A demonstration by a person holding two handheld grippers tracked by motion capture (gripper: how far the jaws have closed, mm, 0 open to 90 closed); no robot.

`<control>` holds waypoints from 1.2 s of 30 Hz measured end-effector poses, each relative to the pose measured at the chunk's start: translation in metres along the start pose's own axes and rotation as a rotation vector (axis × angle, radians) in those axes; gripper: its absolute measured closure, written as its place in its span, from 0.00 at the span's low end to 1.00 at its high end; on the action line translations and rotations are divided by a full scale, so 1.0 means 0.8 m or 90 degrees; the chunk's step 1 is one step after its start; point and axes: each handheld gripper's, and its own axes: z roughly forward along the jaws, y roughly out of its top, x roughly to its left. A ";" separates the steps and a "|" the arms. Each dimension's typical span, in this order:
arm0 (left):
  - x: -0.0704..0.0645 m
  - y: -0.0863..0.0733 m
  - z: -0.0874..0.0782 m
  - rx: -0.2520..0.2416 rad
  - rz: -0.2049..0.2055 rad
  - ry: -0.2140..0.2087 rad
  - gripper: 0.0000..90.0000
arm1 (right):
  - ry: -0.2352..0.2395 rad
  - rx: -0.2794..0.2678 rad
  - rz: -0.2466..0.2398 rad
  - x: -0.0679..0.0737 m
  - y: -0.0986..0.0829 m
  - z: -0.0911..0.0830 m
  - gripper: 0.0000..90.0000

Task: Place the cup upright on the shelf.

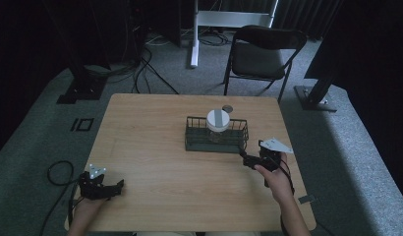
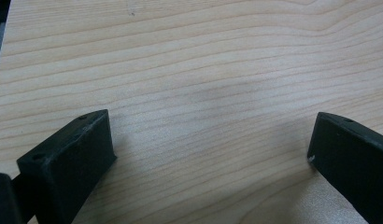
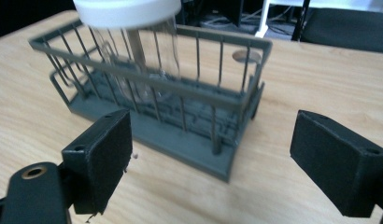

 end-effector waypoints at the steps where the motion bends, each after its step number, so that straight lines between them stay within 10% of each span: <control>1: 0.000 0.000 0.000 0.000 0.000 0.000 0.01 | -0.002 0.003 -0.002 -0.001 -0.003 -0.001 0.14; 36: 0.000 0.000 0.000 0.000 0.000 0.000 0.01 | -0.049 0.109 0.007 -0.038 -0.091 -0.007 0.14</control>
